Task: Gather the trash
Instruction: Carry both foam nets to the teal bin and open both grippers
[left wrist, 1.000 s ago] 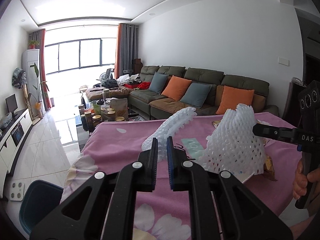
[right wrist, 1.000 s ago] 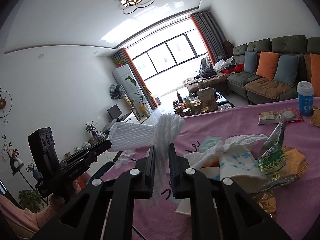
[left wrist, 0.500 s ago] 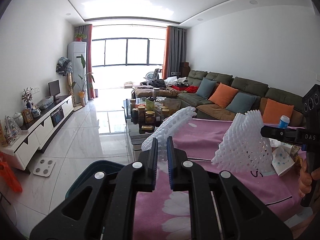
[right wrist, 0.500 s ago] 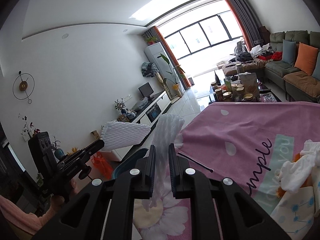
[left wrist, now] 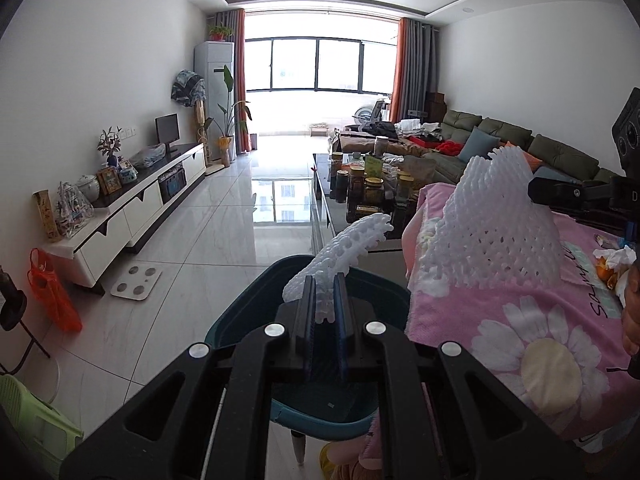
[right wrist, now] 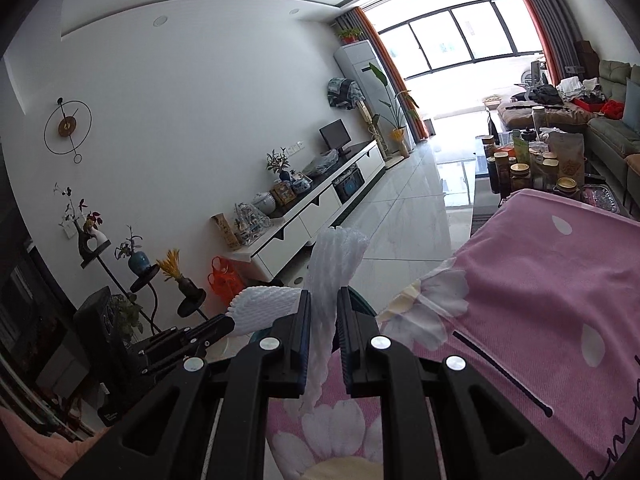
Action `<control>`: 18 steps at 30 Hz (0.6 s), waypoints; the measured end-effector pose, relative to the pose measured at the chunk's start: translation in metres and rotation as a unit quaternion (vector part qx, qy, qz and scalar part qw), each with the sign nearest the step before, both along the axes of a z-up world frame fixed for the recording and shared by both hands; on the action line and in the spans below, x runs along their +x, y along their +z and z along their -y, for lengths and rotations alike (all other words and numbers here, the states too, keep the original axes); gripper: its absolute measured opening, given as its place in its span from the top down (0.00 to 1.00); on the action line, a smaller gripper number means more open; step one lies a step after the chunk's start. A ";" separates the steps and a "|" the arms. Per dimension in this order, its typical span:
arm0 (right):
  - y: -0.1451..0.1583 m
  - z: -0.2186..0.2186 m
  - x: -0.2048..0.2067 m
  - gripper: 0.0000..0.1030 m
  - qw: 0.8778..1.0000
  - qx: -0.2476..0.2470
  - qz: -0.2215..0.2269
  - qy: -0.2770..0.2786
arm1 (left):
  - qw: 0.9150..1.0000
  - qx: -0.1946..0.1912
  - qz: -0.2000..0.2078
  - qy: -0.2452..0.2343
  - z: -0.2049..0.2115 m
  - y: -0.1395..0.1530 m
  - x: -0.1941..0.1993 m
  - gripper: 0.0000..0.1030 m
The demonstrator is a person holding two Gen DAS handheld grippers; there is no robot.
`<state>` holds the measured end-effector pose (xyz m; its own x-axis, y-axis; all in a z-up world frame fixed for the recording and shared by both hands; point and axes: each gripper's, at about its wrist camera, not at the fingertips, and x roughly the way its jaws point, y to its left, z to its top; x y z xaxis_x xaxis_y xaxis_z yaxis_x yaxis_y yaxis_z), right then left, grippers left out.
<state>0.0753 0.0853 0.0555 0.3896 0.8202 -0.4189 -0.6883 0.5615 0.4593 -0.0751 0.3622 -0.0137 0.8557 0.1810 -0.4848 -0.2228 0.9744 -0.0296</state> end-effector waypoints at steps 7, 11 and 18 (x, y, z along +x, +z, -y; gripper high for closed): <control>-0.016 -0.050 0.018 0.88 0.999 -0.031 -0.022 0.028 | 0.999 -0.019 -0.040 0.011 -0.005 -0.027 0.027 0.90; -0.031 -0.077 0.026 0.87 0.996 -0.057 -0.049 0.041 | 0.998 -0.026 -0.062 0.013 -0.002 -0.043 0.047 0.90; -0.053 -0.107 0.033 0.85 0.991 -0.095 -0.075 0.050 | 0.997 -0.034 -0.070 0.023 -0.003 -0.059 0.066 0.89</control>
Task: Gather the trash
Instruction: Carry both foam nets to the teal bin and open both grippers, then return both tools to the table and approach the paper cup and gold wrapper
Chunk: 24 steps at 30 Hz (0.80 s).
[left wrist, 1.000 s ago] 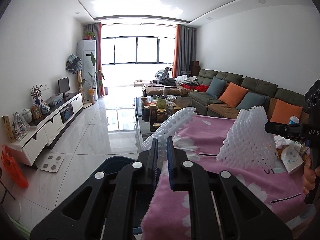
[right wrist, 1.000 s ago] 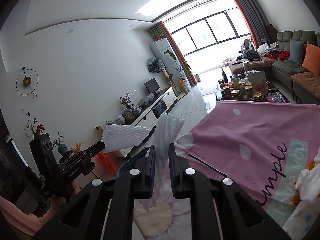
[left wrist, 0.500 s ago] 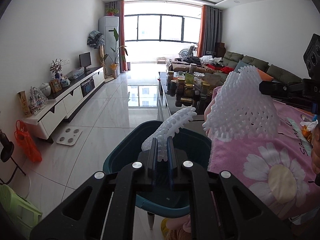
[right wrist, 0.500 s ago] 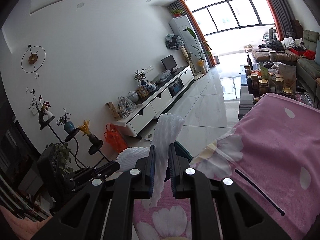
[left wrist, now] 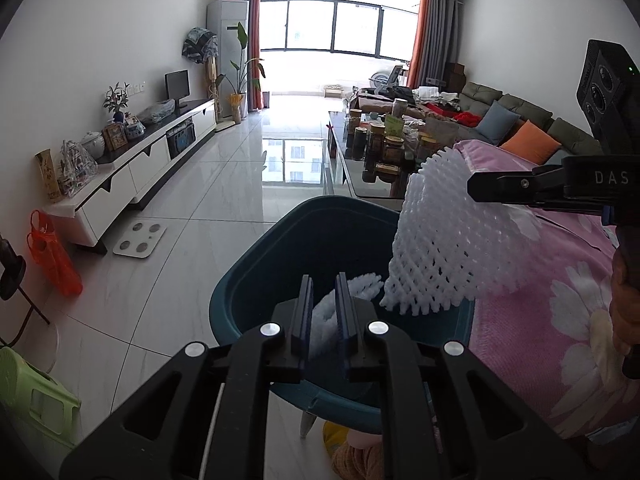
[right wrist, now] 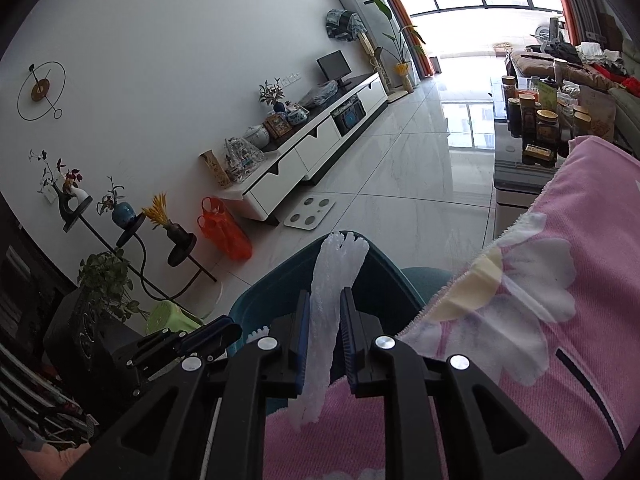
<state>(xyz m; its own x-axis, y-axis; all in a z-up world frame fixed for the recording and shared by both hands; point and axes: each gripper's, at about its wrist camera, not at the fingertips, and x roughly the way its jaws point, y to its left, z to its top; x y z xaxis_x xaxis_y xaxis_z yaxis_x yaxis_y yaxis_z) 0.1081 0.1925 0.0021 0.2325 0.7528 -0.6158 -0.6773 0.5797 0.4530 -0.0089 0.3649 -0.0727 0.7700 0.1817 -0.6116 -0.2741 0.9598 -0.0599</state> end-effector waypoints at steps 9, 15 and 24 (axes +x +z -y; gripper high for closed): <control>-0.005 0.004 0.003 0.73 1.000 -0.006 -0.009 -0.011 | 1.000 0.001 0.022 0.019 -0.011 0.009 -0.002 0.78; -0.002 0.020 0.001 0.72 1.000 0.004 -0.010 -0.017 | 0.999 0.004 0.040 0.014 0.005 0.028 -0.014 0.73; 0.034 0.086 -0.034 0.56 0.997 0.029 0.056 -0.046 | 0.995 0.011 0.090 -0.053 0.062 0.062 -0.022 0.57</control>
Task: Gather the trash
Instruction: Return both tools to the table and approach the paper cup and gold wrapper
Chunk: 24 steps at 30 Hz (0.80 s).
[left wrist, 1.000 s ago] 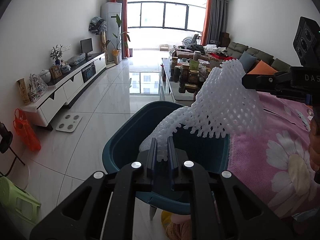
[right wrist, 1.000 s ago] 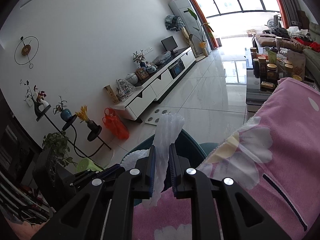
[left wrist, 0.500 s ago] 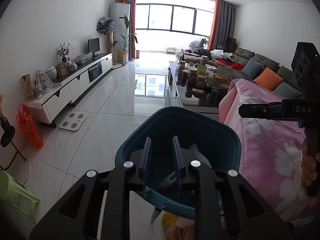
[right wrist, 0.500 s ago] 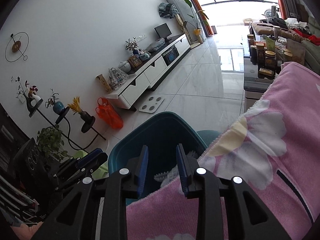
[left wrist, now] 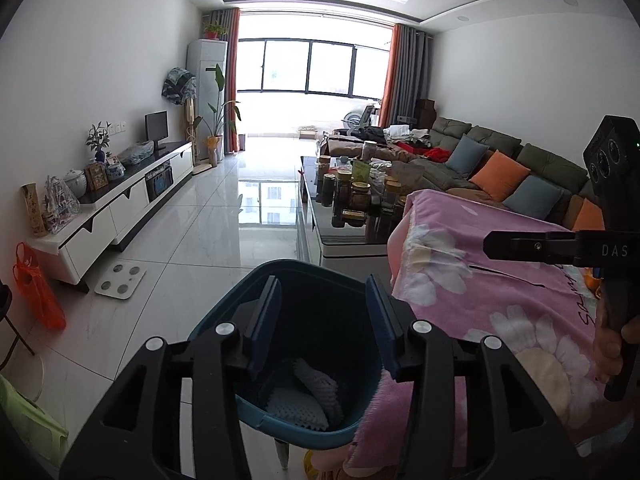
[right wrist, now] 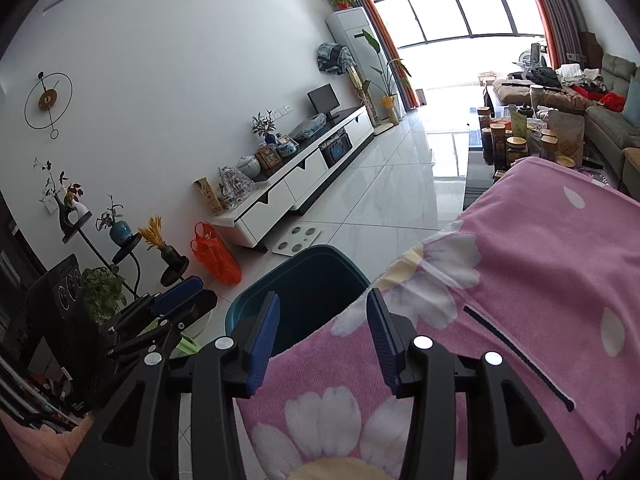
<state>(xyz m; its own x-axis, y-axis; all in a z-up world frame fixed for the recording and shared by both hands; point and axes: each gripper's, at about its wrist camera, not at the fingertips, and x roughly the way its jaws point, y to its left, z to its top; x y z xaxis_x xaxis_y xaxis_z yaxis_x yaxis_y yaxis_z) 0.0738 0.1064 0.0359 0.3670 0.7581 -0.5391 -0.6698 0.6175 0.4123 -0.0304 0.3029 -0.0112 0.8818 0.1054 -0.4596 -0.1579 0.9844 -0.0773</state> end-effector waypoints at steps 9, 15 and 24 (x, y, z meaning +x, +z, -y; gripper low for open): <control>0.018 0.107 -0.033 0.52 0.995 0.002 0.039 -0.095 | 0.990 -0.012 0.014 -0.140 0.100 0.006 0.017 0.51; 0.014 0.180 -0.055 0.52 0.981 -0.011 0.043 -0.186 | 0.969 -0.020 0.006 -0.248 0.177 0.000 0.027 0.50; 0.002 0.267 -0.079 0.52 0.952 -0.021 0.038 -0.303 | 0.924 0.001 -0.019 -0.381 0.288 -0.015 0.029 0.47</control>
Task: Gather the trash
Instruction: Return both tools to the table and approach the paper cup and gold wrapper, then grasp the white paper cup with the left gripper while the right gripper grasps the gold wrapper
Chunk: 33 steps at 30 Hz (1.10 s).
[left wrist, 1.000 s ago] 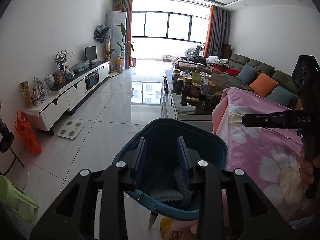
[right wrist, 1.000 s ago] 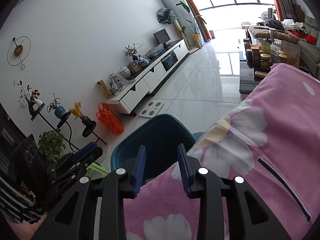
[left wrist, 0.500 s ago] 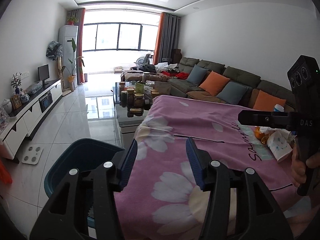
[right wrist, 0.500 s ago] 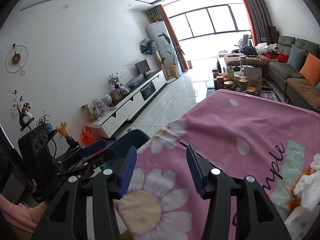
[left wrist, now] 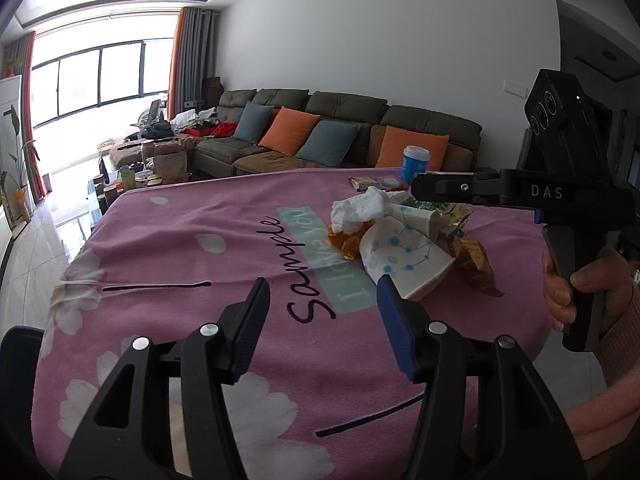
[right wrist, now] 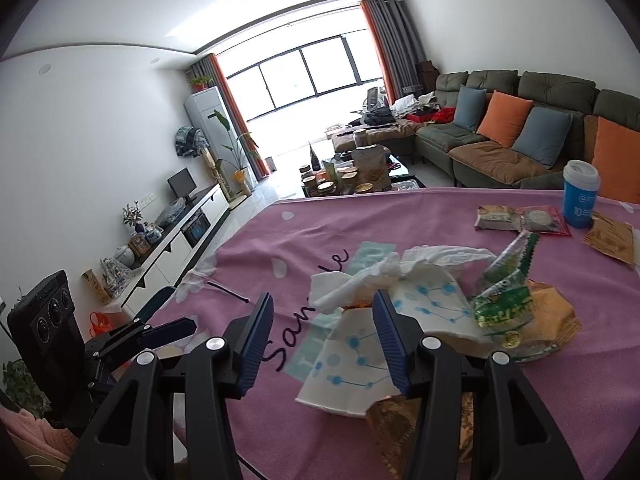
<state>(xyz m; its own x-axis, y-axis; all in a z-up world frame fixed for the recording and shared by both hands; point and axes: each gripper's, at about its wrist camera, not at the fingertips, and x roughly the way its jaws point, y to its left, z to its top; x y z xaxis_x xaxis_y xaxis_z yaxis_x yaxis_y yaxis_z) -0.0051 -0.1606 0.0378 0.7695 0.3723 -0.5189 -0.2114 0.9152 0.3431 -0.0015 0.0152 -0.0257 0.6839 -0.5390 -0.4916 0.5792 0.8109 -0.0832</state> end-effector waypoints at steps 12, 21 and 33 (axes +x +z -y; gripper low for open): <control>-0.040 0.077 -0.031 0.51 0.996 0.010 -0.033 -0.081 | 0.996 0.028 -0.052 -0.064 0.051 -0.019 0.018 0.47; -0.071 0.103 -0.043 0.39 0.991 0.064 -0.073 -0.094 | 0.992 0.049 -0.079 -0.083 0.073 -0.028 0.036 0.47; -0.086 0.096 -0.039 0.56 0.990 0.098 -0.086 -0.057 | 0.988 0.060 -0.115 -0.082 0.084 -0.044 0.055 0.78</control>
